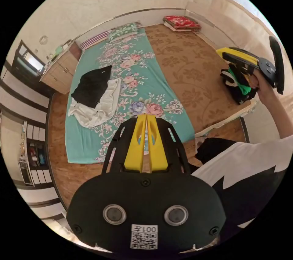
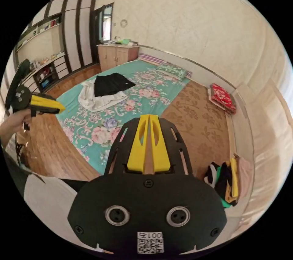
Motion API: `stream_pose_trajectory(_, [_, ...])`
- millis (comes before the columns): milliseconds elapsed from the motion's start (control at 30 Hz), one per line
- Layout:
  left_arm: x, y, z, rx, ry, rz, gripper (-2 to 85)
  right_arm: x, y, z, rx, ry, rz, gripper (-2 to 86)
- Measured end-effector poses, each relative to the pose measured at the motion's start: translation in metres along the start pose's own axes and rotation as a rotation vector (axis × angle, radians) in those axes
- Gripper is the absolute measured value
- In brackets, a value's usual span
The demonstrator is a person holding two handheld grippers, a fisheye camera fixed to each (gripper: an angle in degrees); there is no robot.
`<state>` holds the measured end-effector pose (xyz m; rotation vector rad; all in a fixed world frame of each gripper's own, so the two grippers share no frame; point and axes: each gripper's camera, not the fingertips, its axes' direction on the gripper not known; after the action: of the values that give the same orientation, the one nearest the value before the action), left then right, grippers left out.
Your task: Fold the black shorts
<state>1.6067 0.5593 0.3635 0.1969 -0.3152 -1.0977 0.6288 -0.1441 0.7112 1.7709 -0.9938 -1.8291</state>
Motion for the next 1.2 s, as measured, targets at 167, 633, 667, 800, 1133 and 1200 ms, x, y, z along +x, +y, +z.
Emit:
stream_pose_trajectory(167, [-0.161, 0.073, 0.03, 0.035, -0.05, -0.164, -1.0, -0.065, -0.098, 0.046, -0.075, -0.066, -0.162, 1.7])
stream_pose_trajectory(633, [-0.541, 0.228, 0.129, -0.188, -0.027, -0.592, -1.0, -0.235, -0.421, 0.355, -0.21, -0.41, -0.198, 10.3])
stream_pose_trajectory(667, [-0.575, 0.242, 0.147, -0.21, -0.019, -0.619, -1.0, -0.256, -0.447, 0.392, -0.246, -0.434, -0.176, 10.5])
stream_pose_trajectory(800, [-0.673, 0.269, 0.218, -0.327, 0.045, -0.631, -1.0, -0.355, -0.523, 0.513, -0.335, -0.436, -0.22, 10.5])
stream_pose_trajectory(1133, [-0.921, 0.293, 0.357, -0.512, 0.269, -0.593, -1.0, -0.481, -0.61, 0.688, -0.528, -0.216, -0.198, 3.1])
stream_pose_trajectory(1200, [-0.961, 0.289, 0.371, -0.511, 0.299, -0.601, -1.0, -0.46, -0.62, 0.673, -0.492, -0.304, -0.168, 1.7])
